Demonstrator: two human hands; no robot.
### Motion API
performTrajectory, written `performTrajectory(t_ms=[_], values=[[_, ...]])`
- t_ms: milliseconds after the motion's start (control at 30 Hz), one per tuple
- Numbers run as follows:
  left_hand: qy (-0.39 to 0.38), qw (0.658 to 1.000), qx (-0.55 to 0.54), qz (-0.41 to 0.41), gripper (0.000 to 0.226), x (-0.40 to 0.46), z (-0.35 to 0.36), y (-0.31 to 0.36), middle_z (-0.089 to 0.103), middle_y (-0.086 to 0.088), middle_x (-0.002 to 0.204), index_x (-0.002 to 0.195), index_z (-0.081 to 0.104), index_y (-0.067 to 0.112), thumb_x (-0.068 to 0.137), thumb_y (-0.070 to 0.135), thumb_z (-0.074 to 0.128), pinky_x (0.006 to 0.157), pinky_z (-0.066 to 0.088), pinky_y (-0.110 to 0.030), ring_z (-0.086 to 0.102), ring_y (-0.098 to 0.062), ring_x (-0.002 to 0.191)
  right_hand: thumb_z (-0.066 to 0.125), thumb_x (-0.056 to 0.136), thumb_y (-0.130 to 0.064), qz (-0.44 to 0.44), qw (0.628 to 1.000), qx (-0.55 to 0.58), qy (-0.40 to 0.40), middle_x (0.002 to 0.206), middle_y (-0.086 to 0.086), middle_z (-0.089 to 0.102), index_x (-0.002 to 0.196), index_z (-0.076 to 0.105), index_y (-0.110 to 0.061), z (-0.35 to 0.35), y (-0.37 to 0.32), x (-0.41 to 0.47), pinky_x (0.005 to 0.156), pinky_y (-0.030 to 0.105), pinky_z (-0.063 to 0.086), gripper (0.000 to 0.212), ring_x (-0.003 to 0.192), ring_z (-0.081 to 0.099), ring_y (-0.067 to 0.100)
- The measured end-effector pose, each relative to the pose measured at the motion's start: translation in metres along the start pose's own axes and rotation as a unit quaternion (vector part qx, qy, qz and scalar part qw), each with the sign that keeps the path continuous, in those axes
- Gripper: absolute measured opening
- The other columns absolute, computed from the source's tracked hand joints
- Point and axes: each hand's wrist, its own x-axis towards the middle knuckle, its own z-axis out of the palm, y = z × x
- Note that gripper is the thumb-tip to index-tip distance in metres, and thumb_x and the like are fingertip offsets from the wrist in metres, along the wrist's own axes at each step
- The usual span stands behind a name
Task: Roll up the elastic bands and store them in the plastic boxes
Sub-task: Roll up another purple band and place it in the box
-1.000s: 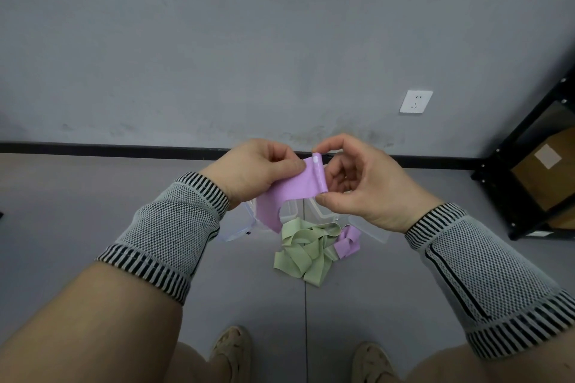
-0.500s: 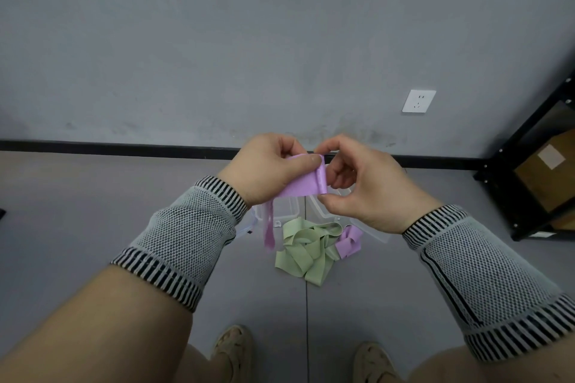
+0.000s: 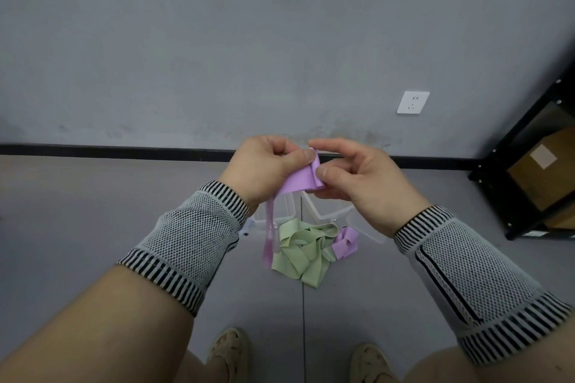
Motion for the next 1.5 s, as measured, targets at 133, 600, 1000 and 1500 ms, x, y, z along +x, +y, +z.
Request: performTrajectory(t_ms=[133, 600, 1000, 1500], values=[[-0.013, 1.0, 0.01, 0.016, 0.018, 0.0, 0.0, 0.001, 0.067, -0.01, 0.076, 0.078, 0.068, 0.002, 0.082, 0.02, 0.07, 0.07, 0.05, -0.034, 0.059, -0.017, 0.07, 0.058, 0.086, 0.007, 0.01, 0.999, 0.036, 0.014, 0.073, 0.012, 0.066, 0.105, 0.065, -0.019, -0.002, -0.001, 0.001, 0.069, 0.03, 0.059, 0.033, 0.068, 0.063, 0.014], [-0.028, 0.995, 0.092, 0.04, 0.023, 0.0, -0.005, -0.001, 0.063, -0.005, 0.072, 0.08, 0.068, 0.004, 0.09, 0.022, 0.059, 0.064, 0.042, -0.029, 0.052, -0.014, 0.065, 0.065, 0.082, 0.007, 0.031, 0.999, 0.016, 0.04, 0.057, -0.001, 0.061, 0.094, 0.065, -0.016, -0.001, 0.0, 0.005, 0.059, 0.021, 0.054, 0.025, 0.053, 0.059, 0.008], [-0.04, 0.992, 0.103, 0.066, 0.014, -0.001, -0.004, 0.0, 0.07, -0.005, 0.077, 0.078, 0.071, 0.015, 0.087, 0.024, 0.064, 0.067, 0.049, -0.026, 0.06, -0.01, 0.068, 0.066, 0.084, -0.004, 0.024, 0.999, -0.02, 0.035, 0.07, 0.004, 0.067, 0.115, 0.063, -0.015, 0.0, 0.005, 0.006, 0.061, 0.02, 0.049, 0.033, 0.063, 0.059, 0.008], [-0.034, 0.969, 0.221, 0.104, 0.021, 0.001, -0.017, -0.006, 0.057, 0.005, 0.072, 0.073, 0.053, 0.025, 0.093, 0.02, 0.052, 0.07, 0.042, -0.028, 0.05, -0.012, 0.068, 0.056, 0.09, -0.002, 0.083, 0.994, 0.059, 0.048, 0.079, 0.003, 0.066, 0.098, 0.069, -0.009, -0.01, 0.004, 0.009, 0.054, 0.016, 0.044, 0.017, 0.064, 0.055, 0.008]])
